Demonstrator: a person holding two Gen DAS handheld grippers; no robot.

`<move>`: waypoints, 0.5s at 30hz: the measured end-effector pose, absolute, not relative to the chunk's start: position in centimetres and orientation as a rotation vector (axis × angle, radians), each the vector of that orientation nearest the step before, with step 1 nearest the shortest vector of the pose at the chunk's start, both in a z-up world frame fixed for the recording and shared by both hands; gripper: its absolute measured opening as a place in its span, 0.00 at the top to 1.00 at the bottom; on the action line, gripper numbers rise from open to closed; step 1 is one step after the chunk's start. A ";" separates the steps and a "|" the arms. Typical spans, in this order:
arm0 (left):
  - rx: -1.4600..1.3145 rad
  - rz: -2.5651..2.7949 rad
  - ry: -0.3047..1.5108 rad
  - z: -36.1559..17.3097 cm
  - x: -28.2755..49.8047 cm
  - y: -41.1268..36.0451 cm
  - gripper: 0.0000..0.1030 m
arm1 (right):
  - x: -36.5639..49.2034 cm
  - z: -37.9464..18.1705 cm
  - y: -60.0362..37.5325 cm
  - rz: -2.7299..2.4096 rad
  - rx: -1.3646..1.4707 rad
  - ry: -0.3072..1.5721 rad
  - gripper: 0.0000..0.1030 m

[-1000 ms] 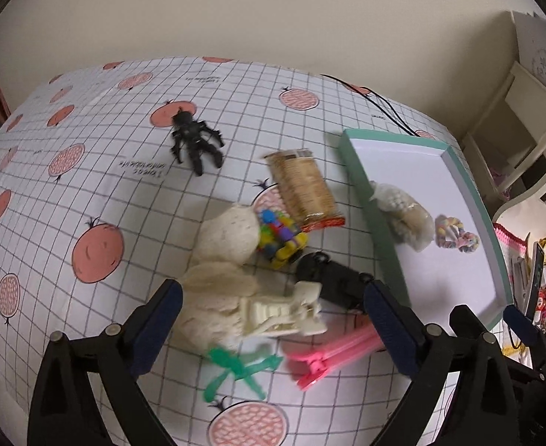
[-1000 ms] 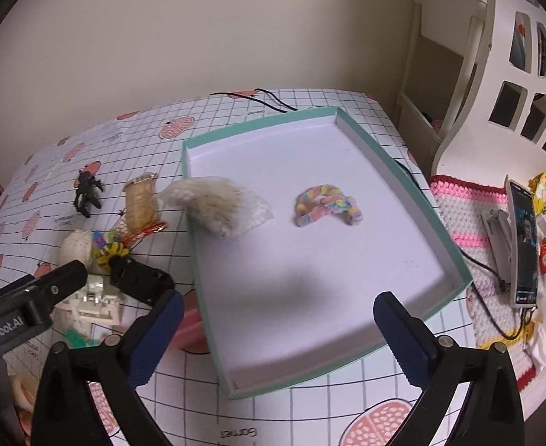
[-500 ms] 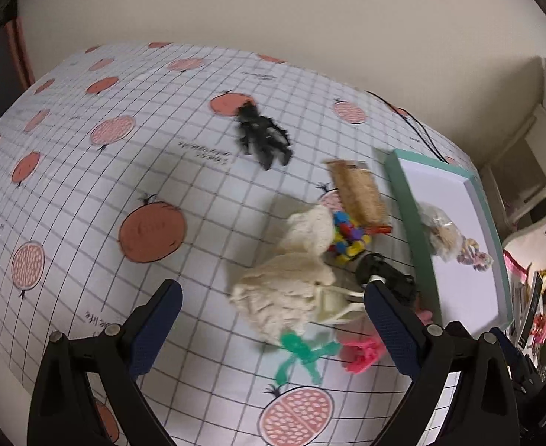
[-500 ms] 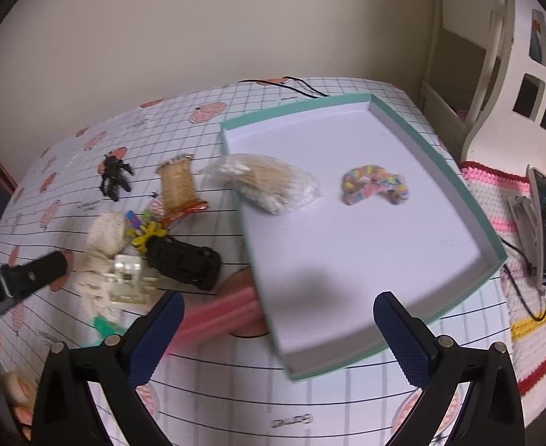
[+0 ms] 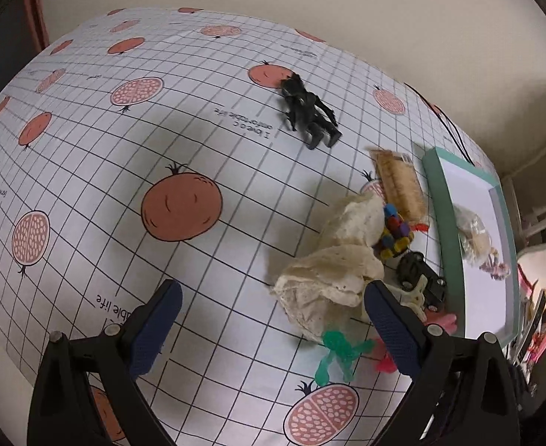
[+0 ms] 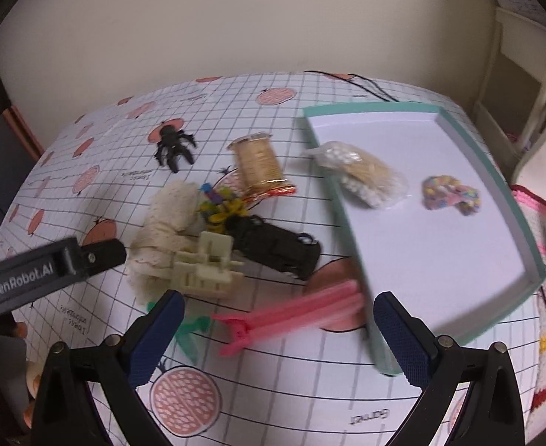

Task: Organize objects
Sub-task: 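Withdraw both tools from the tray back toward the remaining objects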

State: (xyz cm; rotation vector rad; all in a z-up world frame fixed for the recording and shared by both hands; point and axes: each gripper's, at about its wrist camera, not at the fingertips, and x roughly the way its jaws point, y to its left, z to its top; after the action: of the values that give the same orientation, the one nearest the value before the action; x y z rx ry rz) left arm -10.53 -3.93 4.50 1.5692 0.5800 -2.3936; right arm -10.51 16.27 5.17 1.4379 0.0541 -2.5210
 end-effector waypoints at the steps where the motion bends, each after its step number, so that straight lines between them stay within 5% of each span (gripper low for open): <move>1: 1.566 -2.389 0.582 4.5 -10.7 -4.1 0.04 | -10.5 5.1 16.0 -2.513 1.442 0.057 0.00; 15: 1.639 -2.306 0.625 2.4 -10.7 -5.4 0.05 | -9.0 3.4 10.5 -2.351 1.435 0.228 0.00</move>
State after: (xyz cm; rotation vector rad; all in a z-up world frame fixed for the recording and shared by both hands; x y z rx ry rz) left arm -10.66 -5.38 2.42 1.6388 0.6252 -2.3057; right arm -8.98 10.53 3.43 1.4348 0.2277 -2.3513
